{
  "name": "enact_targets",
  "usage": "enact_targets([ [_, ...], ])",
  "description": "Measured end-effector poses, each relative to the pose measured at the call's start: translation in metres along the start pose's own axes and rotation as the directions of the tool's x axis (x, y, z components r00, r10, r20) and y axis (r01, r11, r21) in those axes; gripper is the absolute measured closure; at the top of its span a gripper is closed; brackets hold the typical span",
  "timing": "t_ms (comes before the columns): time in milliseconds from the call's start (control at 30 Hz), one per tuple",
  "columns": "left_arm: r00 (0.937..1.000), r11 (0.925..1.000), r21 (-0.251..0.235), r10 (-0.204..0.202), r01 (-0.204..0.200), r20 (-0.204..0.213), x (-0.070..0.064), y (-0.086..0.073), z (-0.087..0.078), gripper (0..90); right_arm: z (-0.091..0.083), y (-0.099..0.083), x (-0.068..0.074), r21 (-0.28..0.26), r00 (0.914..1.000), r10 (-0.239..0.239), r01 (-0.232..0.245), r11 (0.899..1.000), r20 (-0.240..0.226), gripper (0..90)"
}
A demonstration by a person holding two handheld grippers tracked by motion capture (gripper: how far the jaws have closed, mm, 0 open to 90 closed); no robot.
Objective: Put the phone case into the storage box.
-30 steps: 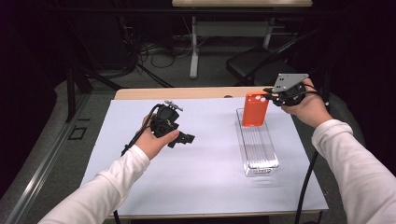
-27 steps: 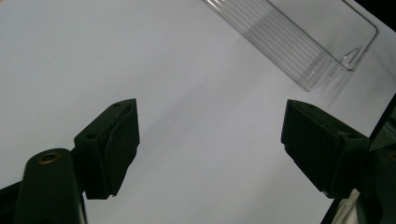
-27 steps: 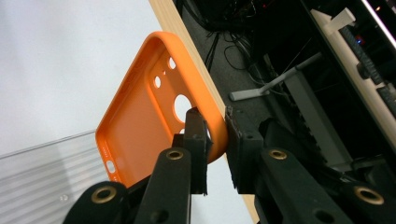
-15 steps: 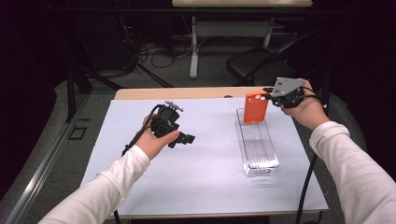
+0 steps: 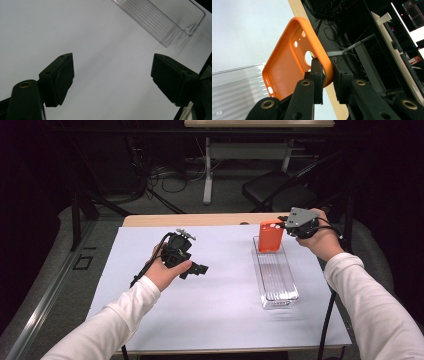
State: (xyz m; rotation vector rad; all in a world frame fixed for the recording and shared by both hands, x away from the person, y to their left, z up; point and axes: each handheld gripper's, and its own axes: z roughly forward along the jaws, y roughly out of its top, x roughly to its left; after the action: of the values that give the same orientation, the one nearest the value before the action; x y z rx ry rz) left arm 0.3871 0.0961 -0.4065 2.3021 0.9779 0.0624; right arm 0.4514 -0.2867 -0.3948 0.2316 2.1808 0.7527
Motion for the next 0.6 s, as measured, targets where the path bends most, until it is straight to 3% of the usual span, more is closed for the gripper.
enact_targets([
  [600, 0.9999, 0.9999, -0.004, -0.012, 0.012, -0.007, 0.003, -0.003, -0.002, 19.0, 0.019, -0.013, 0.004, 0.018, 0.9995, -0.005, 0.005, 1.0, 0.03, 79.3],
])
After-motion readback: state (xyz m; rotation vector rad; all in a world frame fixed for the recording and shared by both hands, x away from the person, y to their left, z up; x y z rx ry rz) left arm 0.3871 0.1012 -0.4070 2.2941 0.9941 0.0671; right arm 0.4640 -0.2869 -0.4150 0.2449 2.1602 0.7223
